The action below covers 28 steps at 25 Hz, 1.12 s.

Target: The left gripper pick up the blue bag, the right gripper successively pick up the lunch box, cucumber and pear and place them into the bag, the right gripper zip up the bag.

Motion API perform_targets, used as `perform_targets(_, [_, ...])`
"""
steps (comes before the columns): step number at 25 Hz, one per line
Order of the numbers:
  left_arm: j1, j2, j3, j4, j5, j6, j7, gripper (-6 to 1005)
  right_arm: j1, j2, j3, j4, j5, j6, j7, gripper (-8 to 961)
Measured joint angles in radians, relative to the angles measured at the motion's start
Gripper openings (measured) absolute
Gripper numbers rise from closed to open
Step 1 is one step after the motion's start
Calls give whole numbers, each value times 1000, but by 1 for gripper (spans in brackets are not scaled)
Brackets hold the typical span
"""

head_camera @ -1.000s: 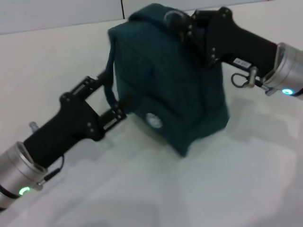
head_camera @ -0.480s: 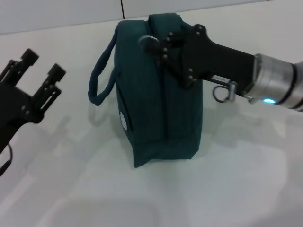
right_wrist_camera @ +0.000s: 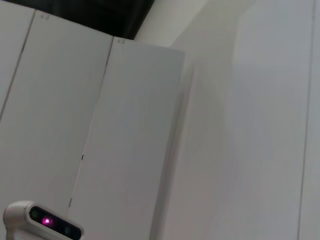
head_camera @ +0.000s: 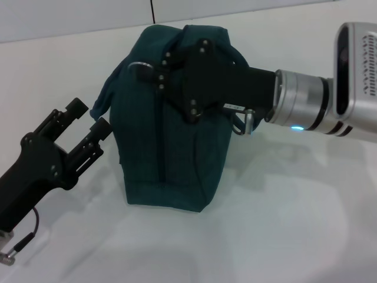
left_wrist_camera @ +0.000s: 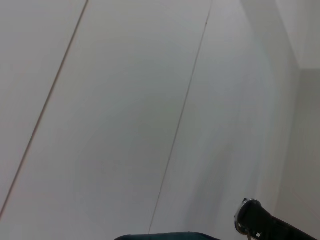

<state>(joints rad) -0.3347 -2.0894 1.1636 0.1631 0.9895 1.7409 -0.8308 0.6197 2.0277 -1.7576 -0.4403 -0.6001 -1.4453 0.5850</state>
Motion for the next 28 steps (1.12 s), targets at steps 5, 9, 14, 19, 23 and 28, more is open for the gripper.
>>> perform_targets(5, [1, -2, 0, -5, -5, -7, -15, 634, 1, 0, -69, -9, 74, 9, -58, 13])
perform_targets(9, [-17, -3, 3, -14, 34, -24, -16, 611, -1, 0, -78, -11, 83, 12, -66, 13])
perform_targets(14, [-46, -7, 11, -28, 51, -60, -18, 582, 0, 0, -79, -12, 83, 17, -67, 13])
perform_targets(19, [-72, -9, 11, -48, 50, -100, -7, 553, 0, 0, -80, -12, 84, 24, -67, 14])
perform_targets(23, [-74, -7, 6, -45, 44, -102, 10, 530, -5, 0, -78, -12, 85, 25, -67, 14])
perform_targets(28, [-80, -9, 10, -48, 43, -108, 119, 392, -7, 0, -79, -8, 108, 25, -71, 14])
